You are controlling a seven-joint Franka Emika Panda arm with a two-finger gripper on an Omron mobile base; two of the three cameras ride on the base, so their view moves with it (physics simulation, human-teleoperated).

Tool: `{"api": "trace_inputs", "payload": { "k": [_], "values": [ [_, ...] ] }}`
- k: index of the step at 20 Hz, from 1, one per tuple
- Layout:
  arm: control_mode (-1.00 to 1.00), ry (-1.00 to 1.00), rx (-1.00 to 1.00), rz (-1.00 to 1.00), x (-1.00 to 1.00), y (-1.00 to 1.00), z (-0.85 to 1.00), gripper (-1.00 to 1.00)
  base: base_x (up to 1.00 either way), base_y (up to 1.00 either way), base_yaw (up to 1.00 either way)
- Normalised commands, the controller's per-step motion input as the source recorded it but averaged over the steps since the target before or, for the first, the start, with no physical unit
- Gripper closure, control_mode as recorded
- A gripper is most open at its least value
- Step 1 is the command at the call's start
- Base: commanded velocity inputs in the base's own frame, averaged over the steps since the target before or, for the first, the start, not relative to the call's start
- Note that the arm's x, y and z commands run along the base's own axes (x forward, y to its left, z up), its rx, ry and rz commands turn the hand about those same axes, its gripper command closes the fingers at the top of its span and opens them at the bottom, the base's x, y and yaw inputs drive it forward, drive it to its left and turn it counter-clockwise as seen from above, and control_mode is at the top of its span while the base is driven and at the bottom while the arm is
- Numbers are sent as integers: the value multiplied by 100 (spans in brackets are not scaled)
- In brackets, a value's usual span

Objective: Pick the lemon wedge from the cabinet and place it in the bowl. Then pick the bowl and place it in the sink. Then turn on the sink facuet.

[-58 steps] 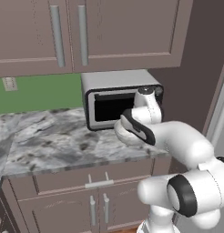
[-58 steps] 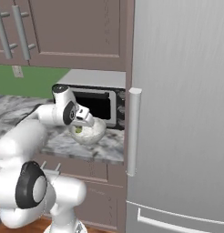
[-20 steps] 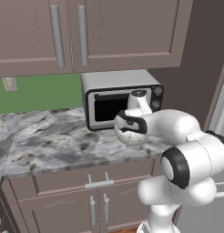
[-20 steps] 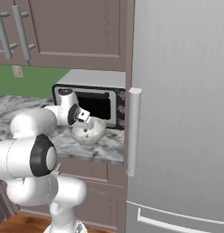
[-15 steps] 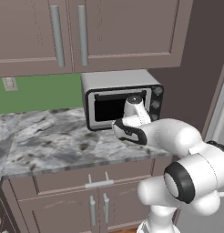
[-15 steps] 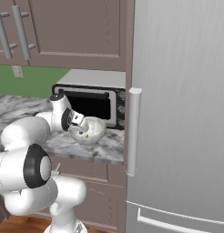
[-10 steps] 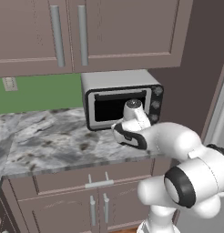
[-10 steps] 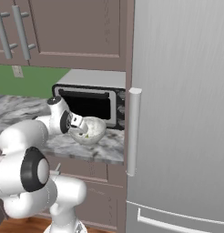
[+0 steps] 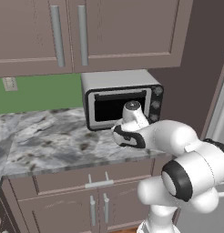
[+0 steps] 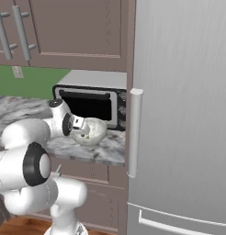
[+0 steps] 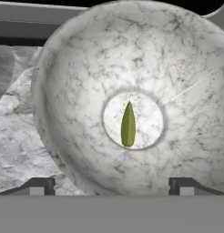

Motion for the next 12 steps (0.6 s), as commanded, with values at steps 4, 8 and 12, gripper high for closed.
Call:
{"api": "trace_inputs", "payload": {
  "k": [4, 8, 12],
  "values": [
    [-100, 1, -1, 12, 0, 0, 0, -100, 0, 0, 0],
    [-100, 6, -7, 12, 19, 0, -21, -100, 0, 0, 0],
    [-100, 9, -13, 13, 31, 0, -42, -100, 0, 0, 0]
  ]
}}
